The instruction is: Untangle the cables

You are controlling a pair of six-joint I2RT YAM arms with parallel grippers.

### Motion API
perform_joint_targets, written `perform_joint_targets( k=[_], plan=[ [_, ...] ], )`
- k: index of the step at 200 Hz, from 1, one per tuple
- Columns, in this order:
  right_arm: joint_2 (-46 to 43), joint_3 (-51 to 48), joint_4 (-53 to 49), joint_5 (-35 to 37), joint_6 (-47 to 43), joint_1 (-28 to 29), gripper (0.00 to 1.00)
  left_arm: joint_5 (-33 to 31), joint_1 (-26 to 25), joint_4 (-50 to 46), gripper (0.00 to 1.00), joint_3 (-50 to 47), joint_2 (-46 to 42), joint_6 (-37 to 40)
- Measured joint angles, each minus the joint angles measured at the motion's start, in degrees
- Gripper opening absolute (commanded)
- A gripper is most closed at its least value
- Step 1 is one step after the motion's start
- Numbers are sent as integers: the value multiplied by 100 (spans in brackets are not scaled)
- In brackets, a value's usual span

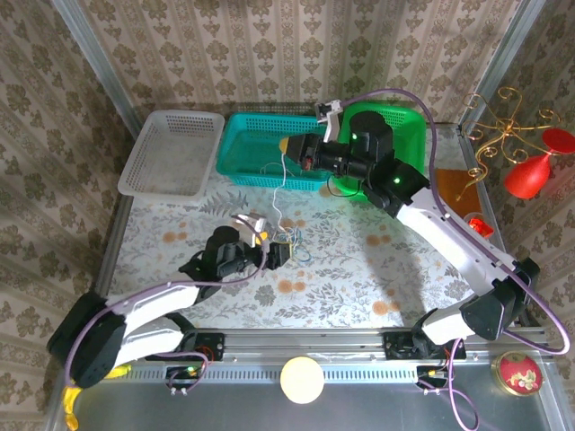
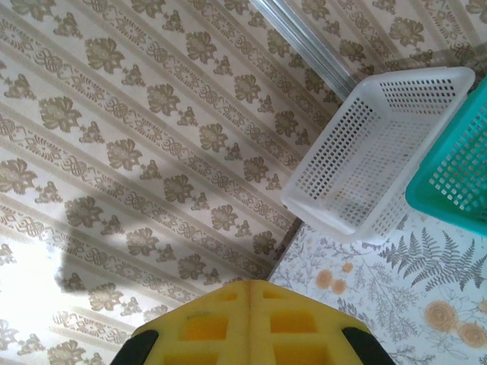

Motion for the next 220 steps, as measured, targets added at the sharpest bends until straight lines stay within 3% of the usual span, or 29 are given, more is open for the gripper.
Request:
perform_joint_targets(
  k=[28,54,90,141,188,220],
  plan=[
    [0,0,-98,0,-129,138,0,-68,160,-522,100,293,-468,229],
    [0,48,-234,0,-197,258,0,13,435,-557,95,804,-114,389],
    [122,544,-420,-4,-197,297,0,391,485,-68,64,1259,994,529],
    [699,2317,-780,-177,-192,282,0,612,444,1169,34,763,2146,201],
    [1257,4352,-1019,-323,-155,208,0,634,444,2201,33,94,2850,-133],
    [1495,5149,-1110,-323,-151,140,0,654,444,2680,34,-44,2940,-304]
  ],
)
